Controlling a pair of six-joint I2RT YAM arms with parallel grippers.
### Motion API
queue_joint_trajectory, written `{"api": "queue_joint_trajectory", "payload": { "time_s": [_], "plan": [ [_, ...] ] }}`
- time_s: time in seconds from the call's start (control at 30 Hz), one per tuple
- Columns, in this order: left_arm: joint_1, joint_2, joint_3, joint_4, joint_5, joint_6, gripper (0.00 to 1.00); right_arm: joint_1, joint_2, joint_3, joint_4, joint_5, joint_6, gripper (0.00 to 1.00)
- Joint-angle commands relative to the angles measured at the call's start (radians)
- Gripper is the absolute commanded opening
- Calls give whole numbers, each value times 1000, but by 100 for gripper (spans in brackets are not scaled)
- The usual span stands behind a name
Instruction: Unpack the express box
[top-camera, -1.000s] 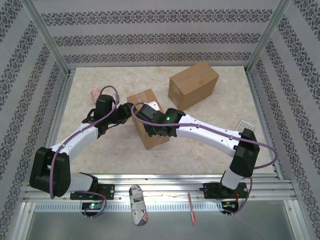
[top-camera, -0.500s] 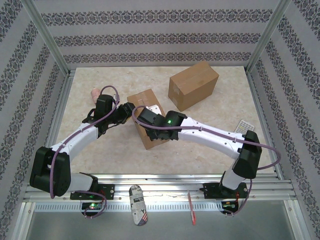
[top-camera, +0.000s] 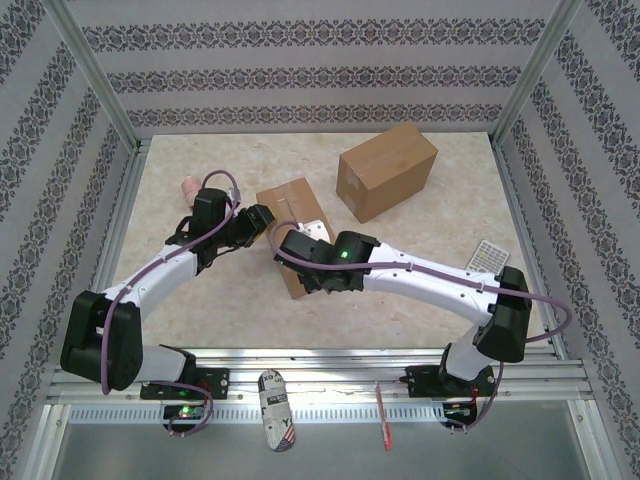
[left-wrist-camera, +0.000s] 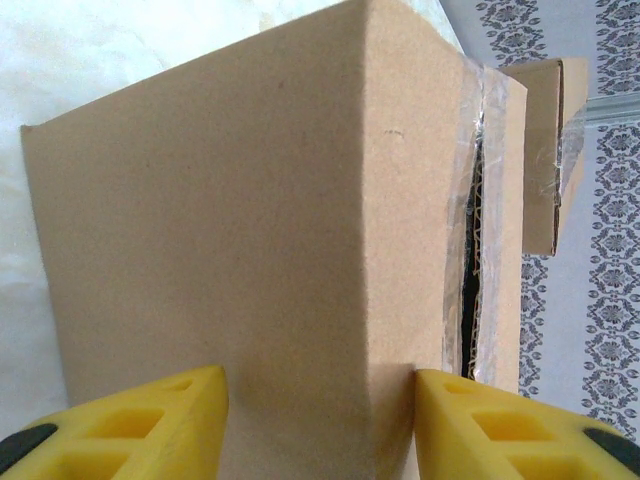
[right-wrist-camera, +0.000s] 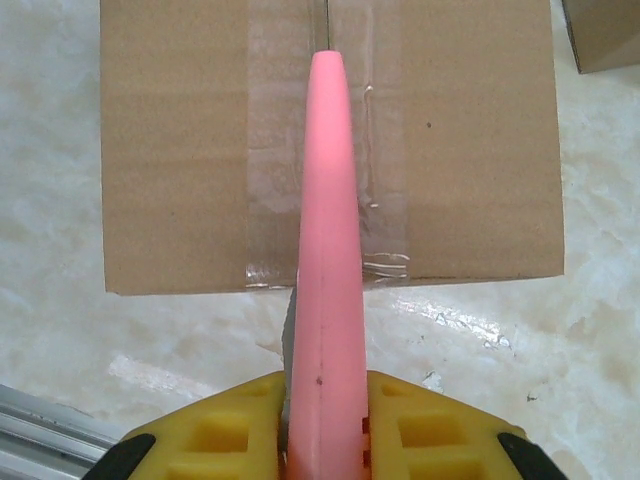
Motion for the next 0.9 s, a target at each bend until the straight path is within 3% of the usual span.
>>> {"api": "queue_joint_trajectory", "payload": {
  "time_s": [0.0,0.87],
  "plan": [
    [19,53,-28,-128,-97,-4,50,30,-25,-46,-201,-52,59,0],
    [19,66,-22,-137,-105,1,50,127,-96,-108,-293,-137,247,0]
  ]
}}
